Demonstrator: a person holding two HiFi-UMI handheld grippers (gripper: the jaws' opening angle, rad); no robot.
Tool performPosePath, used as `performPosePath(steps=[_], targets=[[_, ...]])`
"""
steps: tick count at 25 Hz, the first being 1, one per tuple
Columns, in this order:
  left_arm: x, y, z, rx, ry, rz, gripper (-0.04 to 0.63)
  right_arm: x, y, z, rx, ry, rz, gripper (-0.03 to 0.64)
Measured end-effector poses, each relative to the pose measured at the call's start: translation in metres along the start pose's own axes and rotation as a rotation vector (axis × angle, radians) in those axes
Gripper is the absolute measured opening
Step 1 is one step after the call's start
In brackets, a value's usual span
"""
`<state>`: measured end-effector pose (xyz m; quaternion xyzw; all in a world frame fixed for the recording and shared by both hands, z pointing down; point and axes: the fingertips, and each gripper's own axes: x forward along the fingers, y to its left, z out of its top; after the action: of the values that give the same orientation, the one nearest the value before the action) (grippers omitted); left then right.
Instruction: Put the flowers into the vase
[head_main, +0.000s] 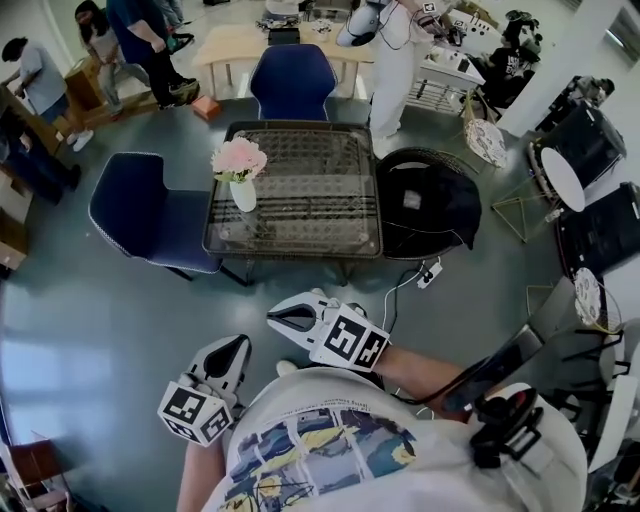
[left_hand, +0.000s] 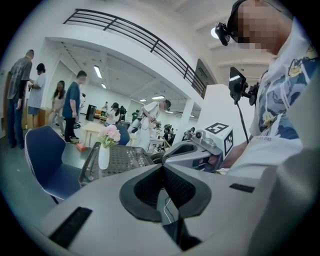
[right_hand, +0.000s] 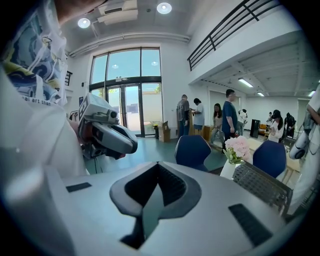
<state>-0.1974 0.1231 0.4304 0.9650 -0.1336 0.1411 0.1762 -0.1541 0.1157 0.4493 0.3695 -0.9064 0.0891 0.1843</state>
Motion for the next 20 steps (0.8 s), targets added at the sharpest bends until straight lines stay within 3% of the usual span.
performPosePath(steps=[20], targets=[[0.008, -0.003, 0.006, 0.002, 0.004, 0.016, 0.009, -0.006, -0.009, 0.002, -0.015, 0.003, 0.006, 0.009]])
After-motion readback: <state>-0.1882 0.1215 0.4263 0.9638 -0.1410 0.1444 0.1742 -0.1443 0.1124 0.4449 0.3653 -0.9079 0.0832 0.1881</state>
